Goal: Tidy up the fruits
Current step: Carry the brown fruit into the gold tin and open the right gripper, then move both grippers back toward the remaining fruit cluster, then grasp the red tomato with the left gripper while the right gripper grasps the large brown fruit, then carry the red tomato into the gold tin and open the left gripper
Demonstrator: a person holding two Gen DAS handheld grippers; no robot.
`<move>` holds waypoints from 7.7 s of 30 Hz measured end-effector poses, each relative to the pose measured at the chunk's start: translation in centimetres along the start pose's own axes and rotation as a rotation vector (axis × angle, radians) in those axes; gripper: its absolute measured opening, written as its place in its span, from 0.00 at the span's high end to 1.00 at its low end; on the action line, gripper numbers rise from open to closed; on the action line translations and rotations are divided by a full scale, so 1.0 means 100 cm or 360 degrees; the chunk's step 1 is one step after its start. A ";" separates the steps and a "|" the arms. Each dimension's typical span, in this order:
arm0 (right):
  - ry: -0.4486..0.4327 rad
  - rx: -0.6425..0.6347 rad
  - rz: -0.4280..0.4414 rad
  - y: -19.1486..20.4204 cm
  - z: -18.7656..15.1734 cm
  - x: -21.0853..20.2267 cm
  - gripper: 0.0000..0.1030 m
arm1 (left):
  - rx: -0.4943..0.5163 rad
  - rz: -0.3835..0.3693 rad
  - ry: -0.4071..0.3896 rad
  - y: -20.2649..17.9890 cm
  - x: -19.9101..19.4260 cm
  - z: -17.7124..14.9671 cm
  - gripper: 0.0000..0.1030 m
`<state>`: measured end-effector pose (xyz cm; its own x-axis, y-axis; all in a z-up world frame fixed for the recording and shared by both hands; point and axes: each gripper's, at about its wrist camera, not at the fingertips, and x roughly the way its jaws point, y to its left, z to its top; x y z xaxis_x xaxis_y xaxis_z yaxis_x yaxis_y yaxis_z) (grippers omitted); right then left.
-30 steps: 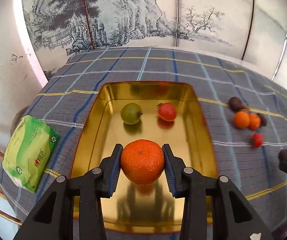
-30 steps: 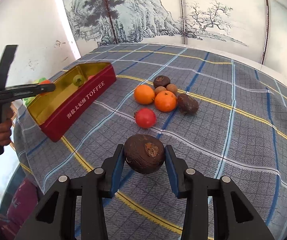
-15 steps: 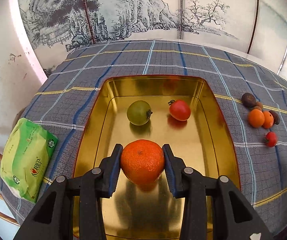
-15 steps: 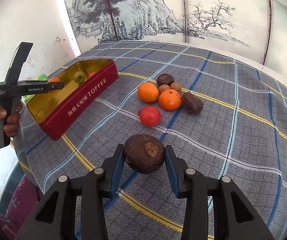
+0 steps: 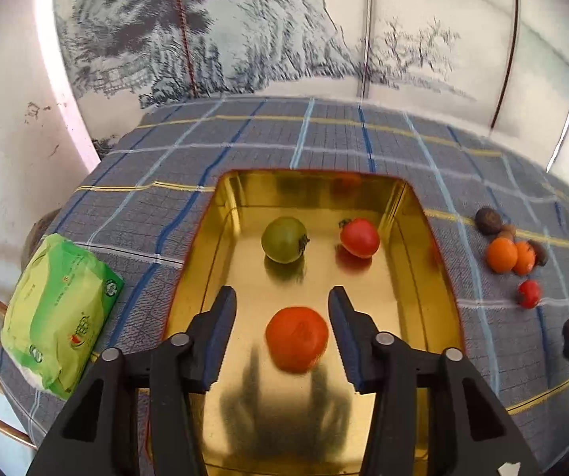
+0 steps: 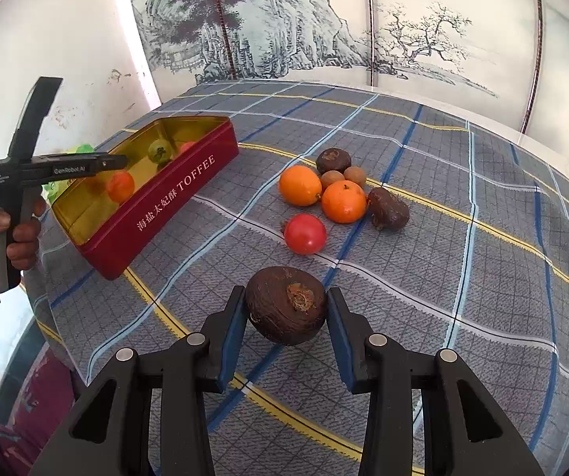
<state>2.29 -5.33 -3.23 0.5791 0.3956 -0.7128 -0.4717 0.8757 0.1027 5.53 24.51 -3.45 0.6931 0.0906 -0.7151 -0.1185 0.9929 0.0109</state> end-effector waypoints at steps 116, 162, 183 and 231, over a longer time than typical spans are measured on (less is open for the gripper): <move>-0.0433 -0.0052 -0.0466 0.009 0.030 -0.003 0.17 | 0.0292 0.0043 -0.0290 -0.073 -0.099 -0.067 0.12; -0.0364 0.0686 -0.0162 -0.130 -0.004 -0.004 0.13 | 0.0595 -0.0489 0.0152 -0.240 0.058 -0.016 0.66; -0.0004 -0.0249 0.0109 -0.109 0.059 0.052 0.30 | 0.0434 -0.0575 0.0051 -0.221 -0.009 -0.015 0.73; 0.0015 0.0236 -0.0124 -0.133 0.020 0.040 0.63 | 0.0168 -0.0136 -0.0029 -0.064 -0.036 -0.025 0.73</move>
<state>12.16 -14.82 -6.08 0.6036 0.3232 -0.7288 -0.3221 0.9351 0.1479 2.02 17.59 -2.75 0.7102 0.0060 -0.7040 0.0163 0.9996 0.0250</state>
